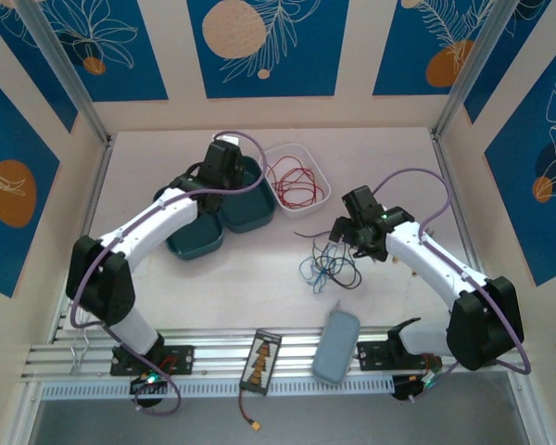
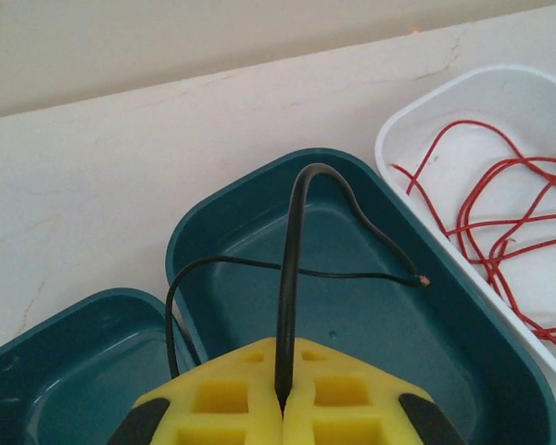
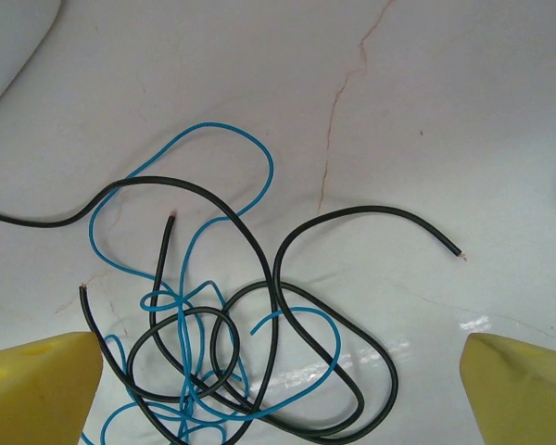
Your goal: Untangle the cables
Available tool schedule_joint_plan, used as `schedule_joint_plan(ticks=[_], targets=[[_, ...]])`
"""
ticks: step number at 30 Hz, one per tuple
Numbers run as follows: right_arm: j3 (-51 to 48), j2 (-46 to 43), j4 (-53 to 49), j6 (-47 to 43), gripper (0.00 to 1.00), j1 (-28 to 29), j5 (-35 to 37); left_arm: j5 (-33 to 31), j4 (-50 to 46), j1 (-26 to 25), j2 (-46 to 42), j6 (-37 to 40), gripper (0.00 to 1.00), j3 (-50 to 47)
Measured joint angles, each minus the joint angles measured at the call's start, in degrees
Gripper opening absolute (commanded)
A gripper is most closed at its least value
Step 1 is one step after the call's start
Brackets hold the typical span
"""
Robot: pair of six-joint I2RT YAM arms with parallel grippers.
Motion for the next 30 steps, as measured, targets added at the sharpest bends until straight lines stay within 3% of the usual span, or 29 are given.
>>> schedule_joint_plan(ticks=[9, 19, 30], targets=[[-0.09, -0.44, -0.07, -0.02, 0.99, 0.00, -0.04, -1.36, 0.48, 0.00, 6.84, -3.74, 0.03, 0.59], [0.22, -0.66, -0.79, -0.20, 0.99, -0.04, -0.22, 3.08, 0.07, -0.07, 10.78, -7.72, 0.10, 0.94], [2.14, 0.09, -1.11, -0.52, 0.99, -0.04, -0.52, 9.38, -0.39, -0.07, 15.19, -11.67, 0.41, 0.94]])
